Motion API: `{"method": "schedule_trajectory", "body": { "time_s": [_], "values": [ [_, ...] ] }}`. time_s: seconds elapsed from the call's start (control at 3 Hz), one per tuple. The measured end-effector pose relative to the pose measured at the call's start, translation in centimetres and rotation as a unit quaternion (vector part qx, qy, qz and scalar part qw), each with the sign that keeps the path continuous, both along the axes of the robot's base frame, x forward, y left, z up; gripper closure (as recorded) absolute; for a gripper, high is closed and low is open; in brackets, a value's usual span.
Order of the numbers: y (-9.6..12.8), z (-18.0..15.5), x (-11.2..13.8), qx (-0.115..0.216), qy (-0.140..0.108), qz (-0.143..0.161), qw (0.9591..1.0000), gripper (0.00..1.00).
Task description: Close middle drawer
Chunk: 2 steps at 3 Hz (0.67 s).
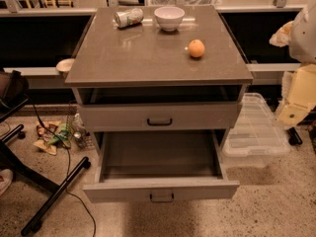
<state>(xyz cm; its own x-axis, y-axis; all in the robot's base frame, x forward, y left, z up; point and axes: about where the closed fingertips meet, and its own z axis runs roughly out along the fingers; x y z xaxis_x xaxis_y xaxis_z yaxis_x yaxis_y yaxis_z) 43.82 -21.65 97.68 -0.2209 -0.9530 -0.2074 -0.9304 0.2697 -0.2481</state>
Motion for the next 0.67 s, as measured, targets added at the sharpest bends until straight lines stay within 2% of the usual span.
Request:
{"method": "schedule_trajectory", "body": {
  "time_s": [0.33, 0.67],
  "values": [
    [0.0, 0.0, 0.0, 0.000, -0.001, 0.001, 1.0000, 0.00],
    [0.6, -3.3, -0.9, 0.000, 0.022, 0.015, 0.9996, 0.00]
  ]
}}
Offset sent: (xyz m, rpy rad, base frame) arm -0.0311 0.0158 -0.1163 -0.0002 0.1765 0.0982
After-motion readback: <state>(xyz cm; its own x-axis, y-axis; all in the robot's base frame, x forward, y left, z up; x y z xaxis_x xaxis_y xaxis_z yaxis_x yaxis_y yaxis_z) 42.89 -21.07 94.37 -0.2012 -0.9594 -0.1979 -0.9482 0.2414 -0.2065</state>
